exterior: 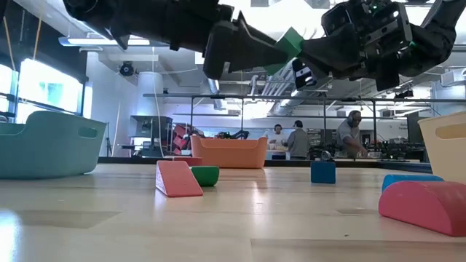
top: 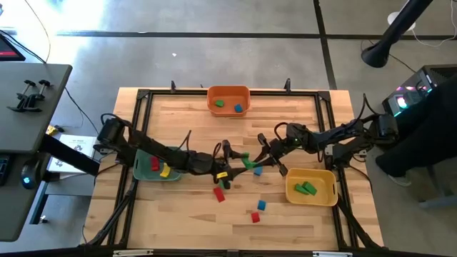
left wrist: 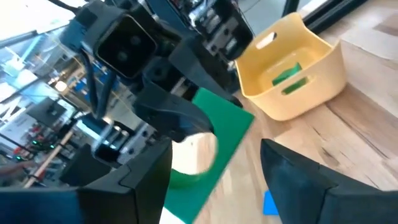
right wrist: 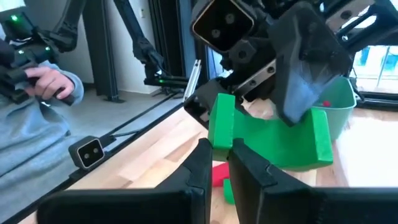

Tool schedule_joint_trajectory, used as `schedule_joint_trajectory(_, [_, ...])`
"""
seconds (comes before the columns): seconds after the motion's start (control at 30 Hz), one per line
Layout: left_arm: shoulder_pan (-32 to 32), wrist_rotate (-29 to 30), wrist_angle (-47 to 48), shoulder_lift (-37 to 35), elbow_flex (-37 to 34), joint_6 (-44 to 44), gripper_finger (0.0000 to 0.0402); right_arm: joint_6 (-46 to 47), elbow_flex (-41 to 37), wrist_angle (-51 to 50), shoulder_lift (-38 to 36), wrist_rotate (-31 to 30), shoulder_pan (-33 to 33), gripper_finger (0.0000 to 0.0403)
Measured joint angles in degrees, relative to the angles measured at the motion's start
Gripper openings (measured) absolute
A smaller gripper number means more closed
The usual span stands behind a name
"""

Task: Sort blocks by size
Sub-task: Put the green arch block into the green bin

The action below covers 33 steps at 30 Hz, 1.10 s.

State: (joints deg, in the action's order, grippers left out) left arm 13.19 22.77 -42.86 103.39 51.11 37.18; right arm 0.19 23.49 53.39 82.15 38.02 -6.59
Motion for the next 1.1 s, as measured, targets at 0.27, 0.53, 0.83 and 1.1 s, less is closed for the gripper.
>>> schedule_joint_trajectory(0.27, [-0.11, -0.49, 1.76, -0.04, 0.0, -2.55, 0.0159, 0.04, 0.0, -0.57, 0.02, 0.13, 0.0, 0.0035])
schedule_joint_trajectory(0.53, [-0.42, -0.91, 2.09, -0.04, -0.09, -4.78, 0.0087, 0.07, 0.01, -0.36, 0.0, 0.13, 0.0, 0.0035])
schedule_joint_trajectory(0.83, [-0.37, -1.09, 2.19, -0.02, -0.13, -5.83, 0.001, 2.92, 0.02, 2.61, -0.02, 0.02, -0.02, 0.0067])
schedule_joint_trajectory(1.1, [2.19, 4.46, 5.4, -3.08, -0.14, -6.54, 0.0006, 8.72, 0.02, 8.58, -0.48, 0.43, -0.17, 0.0193])
